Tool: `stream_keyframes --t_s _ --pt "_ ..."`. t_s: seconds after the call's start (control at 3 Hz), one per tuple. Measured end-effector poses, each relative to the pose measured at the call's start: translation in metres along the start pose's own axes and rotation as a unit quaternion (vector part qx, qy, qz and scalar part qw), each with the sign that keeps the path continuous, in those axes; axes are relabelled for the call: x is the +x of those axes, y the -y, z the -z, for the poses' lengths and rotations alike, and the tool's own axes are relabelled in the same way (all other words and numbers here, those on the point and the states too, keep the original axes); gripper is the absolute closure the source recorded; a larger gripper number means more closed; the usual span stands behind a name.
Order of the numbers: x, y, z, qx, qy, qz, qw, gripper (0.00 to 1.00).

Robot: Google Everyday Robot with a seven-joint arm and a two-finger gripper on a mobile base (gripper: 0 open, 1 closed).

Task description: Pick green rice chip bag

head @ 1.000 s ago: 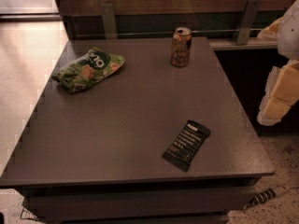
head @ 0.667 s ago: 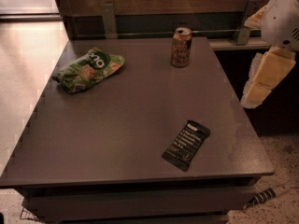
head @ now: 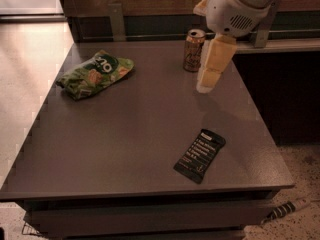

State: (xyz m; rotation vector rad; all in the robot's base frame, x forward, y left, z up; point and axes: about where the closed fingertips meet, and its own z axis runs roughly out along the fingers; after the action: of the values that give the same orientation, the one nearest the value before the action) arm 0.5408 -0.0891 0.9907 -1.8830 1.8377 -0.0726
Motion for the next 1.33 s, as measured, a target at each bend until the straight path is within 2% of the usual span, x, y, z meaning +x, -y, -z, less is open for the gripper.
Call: stream_keyframes --t_s 0.33,0.67,1.0,1.33 --pt "-0.049 0.015 -0.042 -0.028 0.035 0.040 0.9982 0.00" --pt "-0.089 0.028 -0.074 -0.041 0.073 0.053 0.9951 0.00" --pt "-0.120 0.047 -0.086 -0.016 0.114 0.041 0.9925 0.00" --pt "-0.120 0.047 -0.086 -0.016 0.114 0.041 0.9925 0.00"
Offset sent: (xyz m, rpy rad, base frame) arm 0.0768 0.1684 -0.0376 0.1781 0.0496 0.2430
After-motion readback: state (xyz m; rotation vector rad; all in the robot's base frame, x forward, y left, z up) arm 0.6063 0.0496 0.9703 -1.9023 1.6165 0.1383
